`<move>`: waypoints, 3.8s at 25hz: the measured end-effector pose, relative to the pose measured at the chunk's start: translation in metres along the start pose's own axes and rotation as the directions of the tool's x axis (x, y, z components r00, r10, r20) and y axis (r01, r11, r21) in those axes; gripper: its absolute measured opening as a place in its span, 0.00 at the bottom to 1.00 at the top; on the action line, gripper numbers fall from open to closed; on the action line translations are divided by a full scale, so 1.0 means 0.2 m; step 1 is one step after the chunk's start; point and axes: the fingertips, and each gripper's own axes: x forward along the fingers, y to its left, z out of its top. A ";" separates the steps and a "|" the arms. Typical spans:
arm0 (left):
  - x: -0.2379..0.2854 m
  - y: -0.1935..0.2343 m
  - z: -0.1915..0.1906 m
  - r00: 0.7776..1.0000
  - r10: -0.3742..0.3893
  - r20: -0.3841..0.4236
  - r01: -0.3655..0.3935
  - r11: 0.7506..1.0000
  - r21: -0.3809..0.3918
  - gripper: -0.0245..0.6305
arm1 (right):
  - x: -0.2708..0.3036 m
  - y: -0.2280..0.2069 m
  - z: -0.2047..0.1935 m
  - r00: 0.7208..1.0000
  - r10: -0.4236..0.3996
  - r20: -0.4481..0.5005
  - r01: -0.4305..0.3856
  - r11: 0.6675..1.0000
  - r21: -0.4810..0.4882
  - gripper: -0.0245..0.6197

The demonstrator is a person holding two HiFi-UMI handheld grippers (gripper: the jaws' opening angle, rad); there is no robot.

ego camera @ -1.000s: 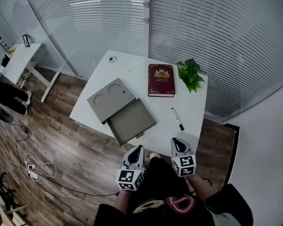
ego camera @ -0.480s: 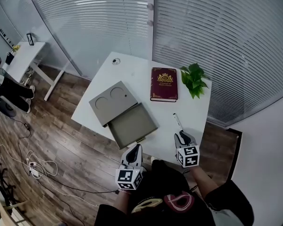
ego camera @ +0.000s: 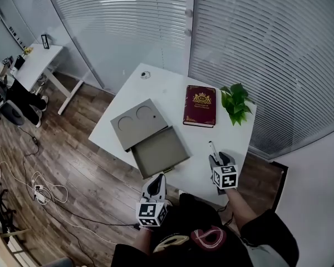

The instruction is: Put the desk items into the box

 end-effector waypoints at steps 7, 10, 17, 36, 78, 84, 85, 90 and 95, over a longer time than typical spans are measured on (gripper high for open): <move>0.00 0.06 -0.02 0.999 0.052 -0.007 -0.052 0.998 -0.030 0.07 | 0.10 -0.07 -0.03 0.998 -0.001 -0.067 0.000 1.000 -0.017 0.31; 0.00 0.08 -0.03 0.998 0.069 -0.015 -0.069 0.997 -0.039 0.07 | 0.12 -0.08 -0.05 0.997 0.001 -0.081 -0.002 1.000 -0.018 0.31; 0.02 0.09 -0.04 0.996 0.088 -0.028 -0.089 0.995 -0.044 0.07 | 0.14 -0.08 -0.08 0.994 0.006 -0.111 -0.010 0.999 -0.035 0.31; -0.04 0.12 -0.04 0.993 0.120 -0.012 -0.121 0.990 -0.068 0.07 | 0.15 -0.05 -0.11 0.990 -0.010 -0.138 0.002 0.998 -0.057 0.16; -0.22 0.18 -0.04 0.993 0.106 0.043 -0.101 0.991 -0.093 0.07 | 0.03 0.84 0.39 0.939 0.344 -0.012 -0.328 0.883 -0.336 0.15; -0.26 0.24 -0.03 0.985 0.165 0.055 -0.158 0.980 -0.123 0.07 | 0.12 0.98 0.41 0.921 0.384 -0.065 -0.377 0.837 -0.396 0.15; -0.26 0.25 -0.03 0.984 0.171 0.055 -0.163 0.979 -0.123 0.07 | 0.14 1.00 0.41 0.917 0.391 -0.076 -0.387 0.831 -0.400 0.15; -0.27 0.26 -0.03 0.981 0.187 0.050 -0.179 0.976 -0.127 0.07 | 0.21 1.11 0.40 0.896 0.423 -0.133 -0.431 0.762 -0.482 0.15; -0.30 0.31 -0.02 0.973 0.224 0.050 -0.215 0.966 -0.141 0.07 | 0.28 1.18 0.38 0.882 0.434 -0.183 -0.464 0.737 -0.492 0.15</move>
